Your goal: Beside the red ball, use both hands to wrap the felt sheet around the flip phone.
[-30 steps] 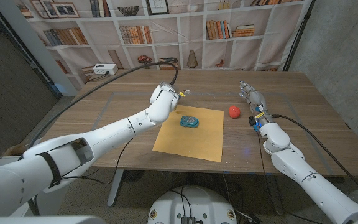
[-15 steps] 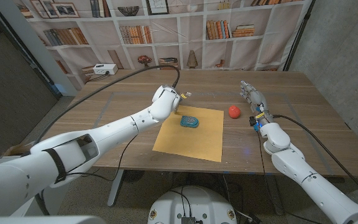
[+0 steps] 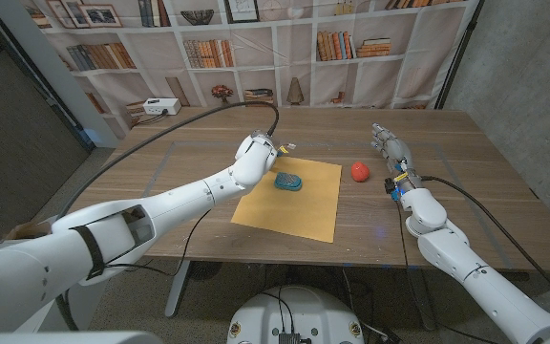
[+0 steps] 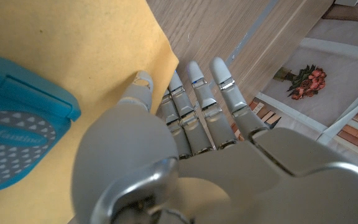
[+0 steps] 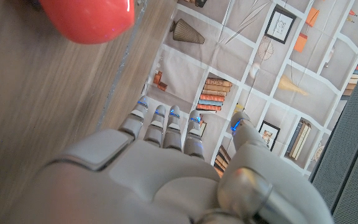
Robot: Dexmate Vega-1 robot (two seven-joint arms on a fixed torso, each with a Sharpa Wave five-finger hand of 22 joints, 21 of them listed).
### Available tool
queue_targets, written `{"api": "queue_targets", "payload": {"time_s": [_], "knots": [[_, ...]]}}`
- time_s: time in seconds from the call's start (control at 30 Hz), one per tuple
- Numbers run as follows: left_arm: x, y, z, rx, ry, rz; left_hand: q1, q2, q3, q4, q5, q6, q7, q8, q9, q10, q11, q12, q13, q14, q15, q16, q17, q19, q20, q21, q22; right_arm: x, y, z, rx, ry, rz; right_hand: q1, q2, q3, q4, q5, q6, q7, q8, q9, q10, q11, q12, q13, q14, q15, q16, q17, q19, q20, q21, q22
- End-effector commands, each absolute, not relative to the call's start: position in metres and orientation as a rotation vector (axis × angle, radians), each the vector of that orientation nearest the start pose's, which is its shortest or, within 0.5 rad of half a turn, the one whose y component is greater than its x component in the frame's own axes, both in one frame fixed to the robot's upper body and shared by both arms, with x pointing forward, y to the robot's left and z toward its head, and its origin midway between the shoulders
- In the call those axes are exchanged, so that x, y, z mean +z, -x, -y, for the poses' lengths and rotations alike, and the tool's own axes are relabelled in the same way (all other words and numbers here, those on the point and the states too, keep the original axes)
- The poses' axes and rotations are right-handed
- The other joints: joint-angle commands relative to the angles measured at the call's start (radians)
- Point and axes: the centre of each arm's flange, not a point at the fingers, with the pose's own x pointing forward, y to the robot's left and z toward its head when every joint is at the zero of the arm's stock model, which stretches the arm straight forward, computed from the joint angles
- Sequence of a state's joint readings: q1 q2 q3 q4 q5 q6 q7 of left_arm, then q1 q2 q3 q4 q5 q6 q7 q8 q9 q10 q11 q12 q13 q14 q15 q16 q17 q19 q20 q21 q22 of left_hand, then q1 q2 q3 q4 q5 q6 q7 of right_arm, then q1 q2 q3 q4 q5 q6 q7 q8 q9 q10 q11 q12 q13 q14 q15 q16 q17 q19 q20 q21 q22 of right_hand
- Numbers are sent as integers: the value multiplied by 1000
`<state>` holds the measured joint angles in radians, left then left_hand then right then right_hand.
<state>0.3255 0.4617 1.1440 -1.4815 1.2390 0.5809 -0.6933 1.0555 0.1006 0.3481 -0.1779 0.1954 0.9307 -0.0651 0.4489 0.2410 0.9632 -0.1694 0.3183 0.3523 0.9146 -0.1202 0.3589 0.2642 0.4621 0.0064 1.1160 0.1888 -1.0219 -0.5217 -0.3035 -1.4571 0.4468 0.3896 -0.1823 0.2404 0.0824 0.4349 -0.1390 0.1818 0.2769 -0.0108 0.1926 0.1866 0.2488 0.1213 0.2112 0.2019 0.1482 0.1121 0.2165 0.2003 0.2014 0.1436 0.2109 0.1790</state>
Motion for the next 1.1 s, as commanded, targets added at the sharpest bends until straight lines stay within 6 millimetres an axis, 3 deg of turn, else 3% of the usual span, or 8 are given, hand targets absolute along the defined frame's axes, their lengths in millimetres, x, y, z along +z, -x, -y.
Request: {"api": "queue_targets", "payload": {"time_s": [0.03,0.2,0.67,1.1], "knots": [[24,-646,-96,135,-2050,194,175,11,17,-3,-5,6,13,74,67,48,-13,65,95,44,-109,87,120,-2,9,45,8,-54,-608,301,29,53,696,4,-4,0,0,5,9,-2,3,2,6,5,1,5,10,-2,-3,1,-2,3,-2,4],[33,-628,-101,206,-1985,301,219,1,4,-1,-5,-1,13,96,94,58,-22,106,149,52,-107,107,168,-7,11,69,11,-54,-607,301,27,56,695,3,-3,0,0,6,10,-3,3,2,8,6,1,5,10,-2,-3,1,-3,3,-2,4],[56,-575,-103,421,-1785,572,243,-18,-15,10,6,36,25,120,88,64,-9,165,229,84,-106,119,228,-16,9,113,11,-50,-608,293,33,65,696,2,-3,0,0,5,9,-3,3,2,8,5,0,5,9,0,-4,1,-5,2,-3,4],[61,-548,-92,292,-1827,598,240,-26,-18,16,12,49,24,123,77,71,-8,183,254,109,-111,124,262,-28,10,134,8,-50,-607,291,24,73,690,2,-2,1,-1,6,9,-3,2,2,6,5,-1,5,8,-1,-5,0,-6,1,-3,4]]}}
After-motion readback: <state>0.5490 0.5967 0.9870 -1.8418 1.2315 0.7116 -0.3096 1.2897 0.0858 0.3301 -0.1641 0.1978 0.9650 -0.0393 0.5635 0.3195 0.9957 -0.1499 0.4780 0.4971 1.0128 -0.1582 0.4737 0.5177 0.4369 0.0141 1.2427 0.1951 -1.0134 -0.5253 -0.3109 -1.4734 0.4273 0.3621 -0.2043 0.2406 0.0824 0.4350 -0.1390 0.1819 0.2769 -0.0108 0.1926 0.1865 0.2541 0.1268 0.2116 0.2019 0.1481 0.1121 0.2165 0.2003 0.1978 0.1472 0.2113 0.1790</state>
